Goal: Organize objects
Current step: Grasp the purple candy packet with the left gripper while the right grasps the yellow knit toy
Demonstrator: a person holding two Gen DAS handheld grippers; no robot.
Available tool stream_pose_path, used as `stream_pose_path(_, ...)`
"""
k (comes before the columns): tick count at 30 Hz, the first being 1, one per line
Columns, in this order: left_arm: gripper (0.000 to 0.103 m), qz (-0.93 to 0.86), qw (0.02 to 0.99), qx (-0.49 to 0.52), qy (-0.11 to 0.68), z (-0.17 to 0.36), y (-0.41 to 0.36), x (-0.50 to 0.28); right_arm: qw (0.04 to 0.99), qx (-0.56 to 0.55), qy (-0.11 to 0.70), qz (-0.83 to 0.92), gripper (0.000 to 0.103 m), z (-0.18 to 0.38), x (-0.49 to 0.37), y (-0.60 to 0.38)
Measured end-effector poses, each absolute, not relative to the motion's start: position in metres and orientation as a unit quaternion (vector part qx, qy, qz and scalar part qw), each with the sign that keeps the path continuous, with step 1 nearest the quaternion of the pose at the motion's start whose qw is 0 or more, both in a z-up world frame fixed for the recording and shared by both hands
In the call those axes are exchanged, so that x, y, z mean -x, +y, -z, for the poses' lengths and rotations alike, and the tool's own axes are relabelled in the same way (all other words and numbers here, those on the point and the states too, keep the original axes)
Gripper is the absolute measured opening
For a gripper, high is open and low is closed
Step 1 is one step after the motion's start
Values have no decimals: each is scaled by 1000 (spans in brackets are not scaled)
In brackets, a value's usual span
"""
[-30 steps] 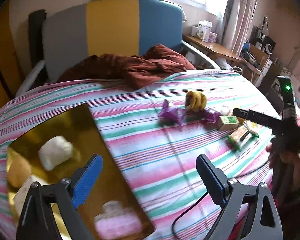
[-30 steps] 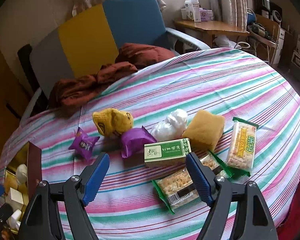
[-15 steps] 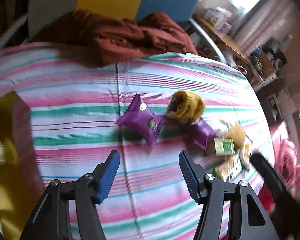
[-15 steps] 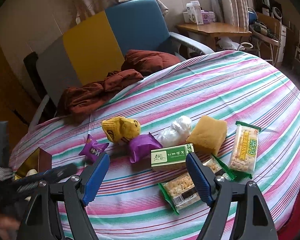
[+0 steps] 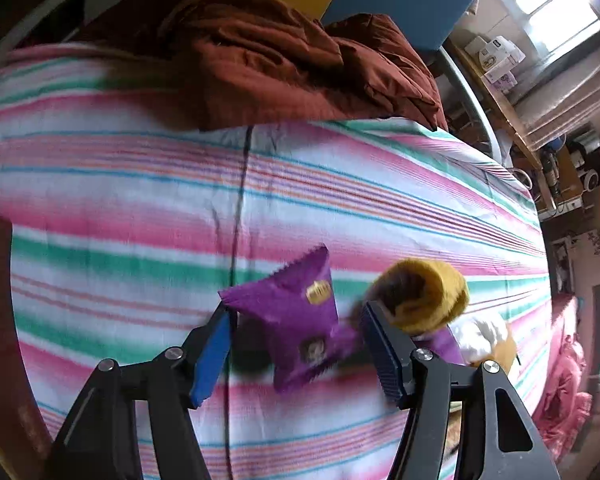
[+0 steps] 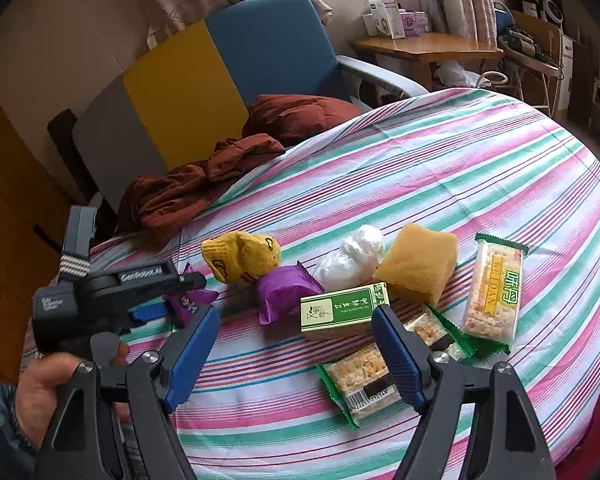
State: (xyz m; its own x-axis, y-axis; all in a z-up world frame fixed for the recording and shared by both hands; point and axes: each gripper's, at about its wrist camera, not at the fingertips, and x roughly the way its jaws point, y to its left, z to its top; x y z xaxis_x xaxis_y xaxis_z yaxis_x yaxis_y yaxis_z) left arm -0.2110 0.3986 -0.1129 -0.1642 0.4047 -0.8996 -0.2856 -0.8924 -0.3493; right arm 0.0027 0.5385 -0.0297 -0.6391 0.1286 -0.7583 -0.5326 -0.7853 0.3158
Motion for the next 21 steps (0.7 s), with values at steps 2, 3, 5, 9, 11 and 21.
stream_pose_path(2,64,-764,233,602,-27,113,402,211,190,382,264,-865,80,30,-2,538)
stream_pose_path(3,64,-765,236,598,-14,113,403,209,190,383,263,-865,80,31,-2,538)
stream_pose_path(5,64,-770,243,589,12,114,405,203,192,385,262,-864,80,32,-1,538)
stream_pose_path(9,52,-780,241,576,41,114,403,197,193,385,259,-864,80,33,-1,538)
stream_pose_path(11,41,-785,245,565,63,114,401,194,191,387,256,-865,80,33,0,537)
stream_pose_path(21,37,-788,277,546,74,108,368,162,184,395,255,-863,80,37,7,534)
